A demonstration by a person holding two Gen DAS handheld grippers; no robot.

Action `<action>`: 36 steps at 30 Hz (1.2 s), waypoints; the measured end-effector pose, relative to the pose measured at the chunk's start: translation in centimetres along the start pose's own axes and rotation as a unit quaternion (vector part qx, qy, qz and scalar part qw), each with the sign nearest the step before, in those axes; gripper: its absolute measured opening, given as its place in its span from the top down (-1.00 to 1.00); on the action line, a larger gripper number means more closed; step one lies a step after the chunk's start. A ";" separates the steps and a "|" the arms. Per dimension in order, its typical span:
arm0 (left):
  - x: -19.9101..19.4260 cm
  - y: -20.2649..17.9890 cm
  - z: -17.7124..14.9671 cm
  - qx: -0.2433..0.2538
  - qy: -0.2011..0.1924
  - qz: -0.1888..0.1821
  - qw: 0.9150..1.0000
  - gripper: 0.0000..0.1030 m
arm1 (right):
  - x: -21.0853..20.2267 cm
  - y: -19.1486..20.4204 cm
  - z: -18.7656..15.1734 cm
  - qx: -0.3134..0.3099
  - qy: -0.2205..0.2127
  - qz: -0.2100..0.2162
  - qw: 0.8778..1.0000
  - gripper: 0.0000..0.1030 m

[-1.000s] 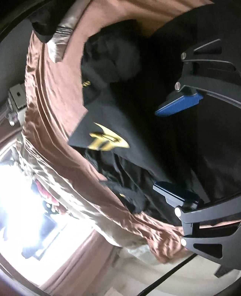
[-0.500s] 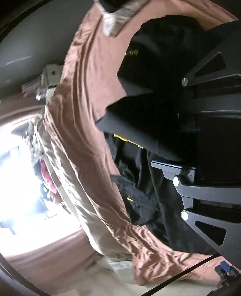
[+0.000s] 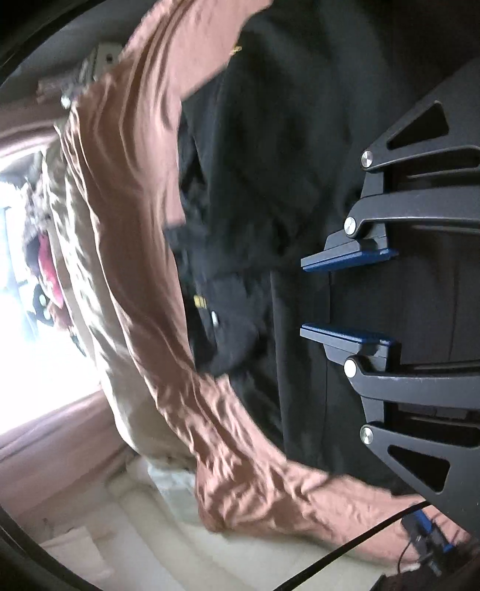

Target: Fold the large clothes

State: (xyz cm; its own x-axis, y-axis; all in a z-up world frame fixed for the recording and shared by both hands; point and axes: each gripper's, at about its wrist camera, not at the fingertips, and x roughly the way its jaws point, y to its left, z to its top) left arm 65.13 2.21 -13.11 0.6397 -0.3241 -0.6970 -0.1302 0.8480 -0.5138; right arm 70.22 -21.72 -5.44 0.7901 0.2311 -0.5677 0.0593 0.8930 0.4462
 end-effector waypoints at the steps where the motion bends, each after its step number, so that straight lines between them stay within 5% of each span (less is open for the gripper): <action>1: 0.0 -0.1 0.1 0.001 0.000 0.001 1.000 -0.31 | 0.4 0.4 -0.1 0.000 0.003 0.009 1.000 0.49; 11: -1.5 -1.8 0.4 0.016 -0.008 -0.001 1.000 -0.31 | -2.8 -1.2 -0.6 0.009 0.001 -0.009 1.000 0.49; 21: -2.9 -3.5 -0.1 0.038 -0.016 0.010 0.999 -0.34 | -10.7 -9.9 -3.4 0.119 -0.002 -0.058 0.991 0.48; 22: -3.1 -3.7 -0.2 0.042 -0.020 0.019 0.999 -0.43 | -11.3 -11.3 -3.9 0.137 0.000 -0.065 0.988 0.40; 24: -3.3 -3.9 -0.3 0.046 -0.031 0.024 0.998 -0.53 | -12.3 -13.3 -4.6 0.169 -0.002 -0.067 0.983 -0.49; 25: -3.6 -4.2 -0.4 0.049 -0.039 0.022 0.998 -0.58 | -12.8 -13.9 -4.7 0.181 -0.010 -0.059 0.982 -0.57; 30: -3.6 -5.0 -0.5 0.069 -0.051 0.027 0.996 -0.72 | -14.7 -15.4 -4.6 0.222 -0.050 -0.018 0.974 -0.57; 36: -2.1 -5.2 -1.1 0.090 -0.040 0.047 0.994 -0.72 | -13.0 -19.8 -6.8 0.311 -0.059 0.022 0.948 -0.57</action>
State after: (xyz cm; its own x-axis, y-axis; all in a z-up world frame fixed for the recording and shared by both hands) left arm 63.68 -2.00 -9.54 0.6909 -0.2120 -0.6912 -0.0582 0.9366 -0.3454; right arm 54.64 -39.81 -11.58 0.8603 0.1858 -0.4748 0.3443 0.4750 0.8098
